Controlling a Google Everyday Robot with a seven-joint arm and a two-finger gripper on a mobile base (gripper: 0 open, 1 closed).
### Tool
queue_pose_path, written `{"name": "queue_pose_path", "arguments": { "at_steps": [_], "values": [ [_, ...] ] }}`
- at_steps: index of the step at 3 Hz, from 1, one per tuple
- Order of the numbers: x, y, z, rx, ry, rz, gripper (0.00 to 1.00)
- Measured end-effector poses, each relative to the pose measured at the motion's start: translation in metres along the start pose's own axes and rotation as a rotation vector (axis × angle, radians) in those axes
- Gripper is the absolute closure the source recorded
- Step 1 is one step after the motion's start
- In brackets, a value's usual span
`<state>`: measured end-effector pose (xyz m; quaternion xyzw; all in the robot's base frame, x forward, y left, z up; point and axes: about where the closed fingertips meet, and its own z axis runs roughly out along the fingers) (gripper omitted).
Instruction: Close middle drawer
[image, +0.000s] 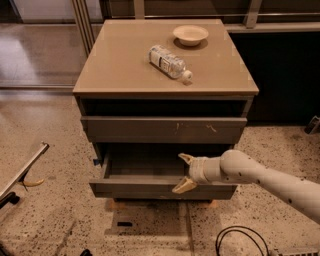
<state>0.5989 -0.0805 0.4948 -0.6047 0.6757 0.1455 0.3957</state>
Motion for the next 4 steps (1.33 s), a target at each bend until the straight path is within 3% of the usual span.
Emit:
{"name": "queue_pose_path", "arguments": {
  "at_steps": [1, 3, 4],
  "values": [
    [-0.009, -0.004, -0.014, 0.029, -0.01, -0.005, 0.0],
    [0.013, 0.03, -0.043, -0.01, 0.012, 0.079, 0.42],
    [0.024, 0.047, -0.042, -0.062, 0.017, 0.111, 0.65]
  ]
}}
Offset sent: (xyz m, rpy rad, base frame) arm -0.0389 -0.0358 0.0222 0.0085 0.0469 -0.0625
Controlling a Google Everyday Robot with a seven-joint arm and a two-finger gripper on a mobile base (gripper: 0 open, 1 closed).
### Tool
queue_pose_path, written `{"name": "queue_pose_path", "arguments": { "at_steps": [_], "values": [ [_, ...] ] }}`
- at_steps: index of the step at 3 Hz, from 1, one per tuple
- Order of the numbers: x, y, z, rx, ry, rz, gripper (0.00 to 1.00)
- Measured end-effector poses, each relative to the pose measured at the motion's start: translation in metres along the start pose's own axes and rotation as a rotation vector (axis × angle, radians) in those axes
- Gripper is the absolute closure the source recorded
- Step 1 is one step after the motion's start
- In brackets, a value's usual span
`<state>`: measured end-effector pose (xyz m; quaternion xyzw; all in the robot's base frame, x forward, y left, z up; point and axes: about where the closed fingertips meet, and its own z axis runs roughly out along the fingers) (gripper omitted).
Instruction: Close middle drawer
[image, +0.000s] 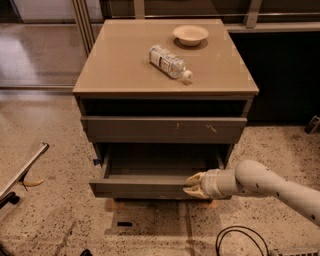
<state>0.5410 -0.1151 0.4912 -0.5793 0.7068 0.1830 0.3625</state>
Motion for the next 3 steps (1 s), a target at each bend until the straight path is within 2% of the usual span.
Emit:
{"name": "queue_pose_path", "arguments": {
  "at_steps": [1, 2, 3],
  "values": [
    [0.02, 0.007, 0.02, -0.071, 0.021, 0.048, 0.88],
    [0.035, 0.003, 0.048, -0.123, 0.046, 0.083, 1.0],
    [0.039, -0.001, 0.055, -0.123, 0.054, 0.109, 1.0]
  ]
}}
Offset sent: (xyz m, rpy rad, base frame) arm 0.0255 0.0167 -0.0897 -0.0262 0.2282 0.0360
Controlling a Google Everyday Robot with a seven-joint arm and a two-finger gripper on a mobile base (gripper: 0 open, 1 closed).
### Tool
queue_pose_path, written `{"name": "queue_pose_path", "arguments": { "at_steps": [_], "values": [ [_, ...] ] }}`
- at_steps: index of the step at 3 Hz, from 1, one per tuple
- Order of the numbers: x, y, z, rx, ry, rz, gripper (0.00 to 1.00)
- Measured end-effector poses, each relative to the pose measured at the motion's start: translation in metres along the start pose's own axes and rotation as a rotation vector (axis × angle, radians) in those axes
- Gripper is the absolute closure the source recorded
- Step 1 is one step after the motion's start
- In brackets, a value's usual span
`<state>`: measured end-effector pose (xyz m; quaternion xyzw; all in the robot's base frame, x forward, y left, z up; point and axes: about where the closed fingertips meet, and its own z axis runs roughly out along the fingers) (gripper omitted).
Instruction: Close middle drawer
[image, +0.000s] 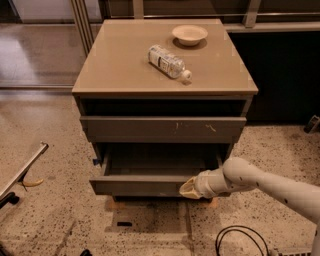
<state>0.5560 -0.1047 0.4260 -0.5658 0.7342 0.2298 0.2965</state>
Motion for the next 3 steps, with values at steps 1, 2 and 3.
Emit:
{"name": "queue_pose_path", "arguments": {
  "at_steps": [1, 2, 3],
  "values": [
    [0.002, -0.014, 0.007, 0.038, -0.006, 0.096, 1.0],
    [0.002, -0.013, 0.006, 0.038, -0.006, 0.096, 1.0],
    [-0.003, -0.029, 0.011, 0.058, -0.03, 0.175, 1.0]
  ]
}}
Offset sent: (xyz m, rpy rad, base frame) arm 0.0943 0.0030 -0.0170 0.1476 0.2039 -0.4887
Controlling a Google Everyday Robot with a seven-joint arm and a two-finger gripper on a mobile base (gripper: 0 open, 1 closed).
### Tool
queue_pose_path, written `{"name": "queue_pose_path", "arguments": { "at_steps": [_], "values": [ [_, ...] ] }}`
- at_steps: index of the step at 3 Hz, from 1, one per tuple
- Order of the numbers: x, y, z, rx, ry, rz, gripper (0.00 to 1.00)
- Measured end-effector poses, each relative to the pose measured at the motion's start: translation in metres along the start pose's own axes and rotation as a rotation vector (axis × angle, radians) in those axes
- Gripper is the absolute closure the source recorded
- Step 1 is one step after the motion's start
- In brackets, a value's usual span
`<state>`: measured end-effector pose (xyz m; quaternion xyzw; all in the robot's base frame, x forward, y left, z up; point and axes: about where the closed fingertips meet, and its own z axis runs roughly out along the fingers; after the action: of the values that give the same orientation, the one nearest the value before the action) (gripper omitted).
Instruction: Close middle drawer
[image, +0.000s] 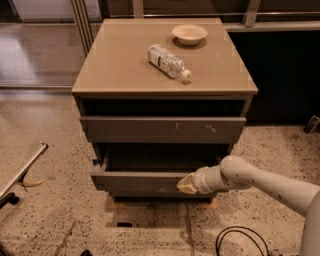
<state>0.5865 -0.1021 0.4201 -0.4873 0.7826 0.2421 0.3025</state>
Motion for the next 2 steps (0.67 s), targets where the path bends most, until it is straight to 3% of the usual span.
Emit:
{"name": "queue_pose_path", "arguments": {
  "at_steps": [1, 2],
  "values": [
    [0.0, 0.0, 0.0, 0.0, 0.0, 0.0, 1.0],
    [-0.009, -0.017, 0.006, 0.001, -0.032, 0.075, 1.0]
  ]
}}
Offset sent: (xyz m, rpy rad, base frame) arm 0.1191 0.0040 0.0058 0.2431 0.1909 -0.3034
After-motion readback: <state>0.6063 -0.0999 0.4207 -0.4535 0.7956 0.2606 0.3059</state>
